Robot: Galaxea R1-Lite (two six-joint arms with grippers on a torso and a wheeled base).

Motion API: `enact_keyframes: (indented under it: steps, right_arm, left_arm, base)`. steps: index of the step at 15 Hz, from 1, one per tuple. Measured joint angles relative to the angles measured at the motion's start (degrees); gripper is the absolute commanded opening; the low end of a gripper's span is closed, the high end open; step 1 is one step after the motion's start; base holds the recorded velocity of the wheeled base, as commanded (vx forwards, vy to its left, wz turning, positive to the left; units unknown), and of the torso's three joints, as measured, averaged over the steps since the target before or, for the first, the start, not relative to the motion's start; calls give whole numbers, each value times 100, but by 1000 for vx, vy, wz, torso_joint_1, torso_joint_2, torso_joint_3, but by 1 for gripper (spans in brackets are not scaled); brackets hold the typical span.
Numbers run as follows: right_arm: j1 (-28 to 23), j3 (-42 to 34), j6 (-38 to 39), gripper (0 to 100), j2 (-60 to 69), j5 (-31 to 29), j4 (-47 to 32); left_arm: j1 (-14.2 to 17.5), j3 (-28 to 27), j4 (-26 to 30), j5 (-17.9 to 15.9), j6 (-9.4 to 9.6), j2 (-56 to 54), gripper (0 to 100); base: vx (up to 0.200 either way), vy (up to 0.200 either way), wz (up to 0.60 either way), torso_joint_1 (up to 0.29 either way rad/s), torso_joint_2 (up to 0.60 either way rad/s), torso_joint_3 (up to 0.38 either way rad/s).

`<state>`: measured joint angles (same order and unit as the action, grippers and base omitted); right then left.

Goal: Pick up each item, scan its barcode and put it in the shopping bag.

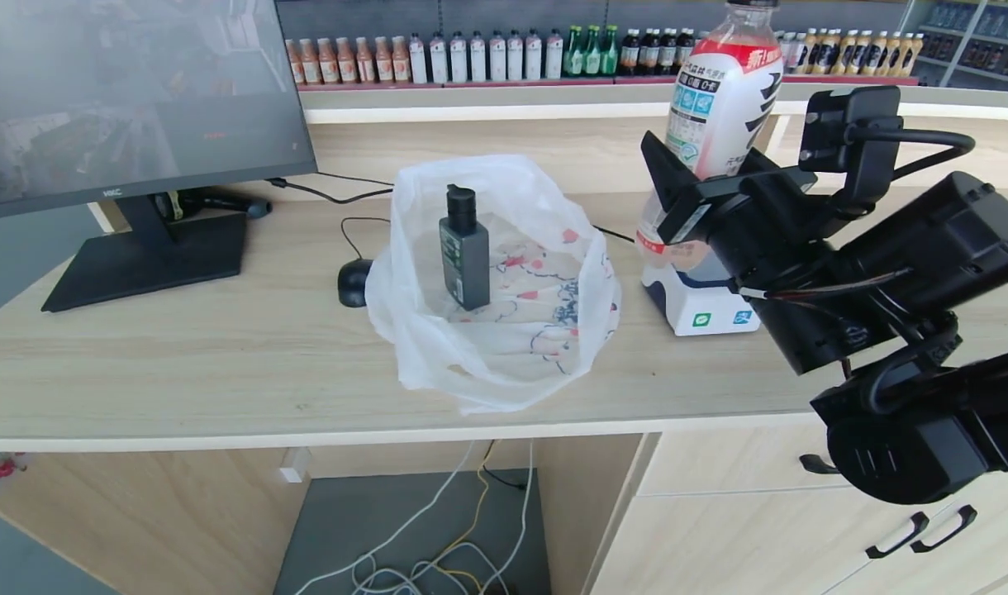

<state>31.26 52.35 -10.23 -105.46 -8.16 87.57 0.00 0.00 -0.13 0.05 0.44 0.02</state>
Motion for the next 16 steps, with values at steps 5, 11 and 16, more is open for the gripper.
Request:
enact_keyframes:
  steps: [5,11,16]
  right_arm:
    - [-9,32,119,0,-27,-79,60]
    - [9,-30,145,0,-101,-246,57]
    - [9,156,180,0,-250,-117,-217]
  left_arm:
    - [0,0,-2,2,0,0,100]
    - [0,0,-2,2,0,0,100]
    - [0,0,-2,-2,0,0,100]
  base:
    - [0,120,0,2,0,0]
    - [0,0,0,0,0,0]
    - [0,0,0,0,0,0]
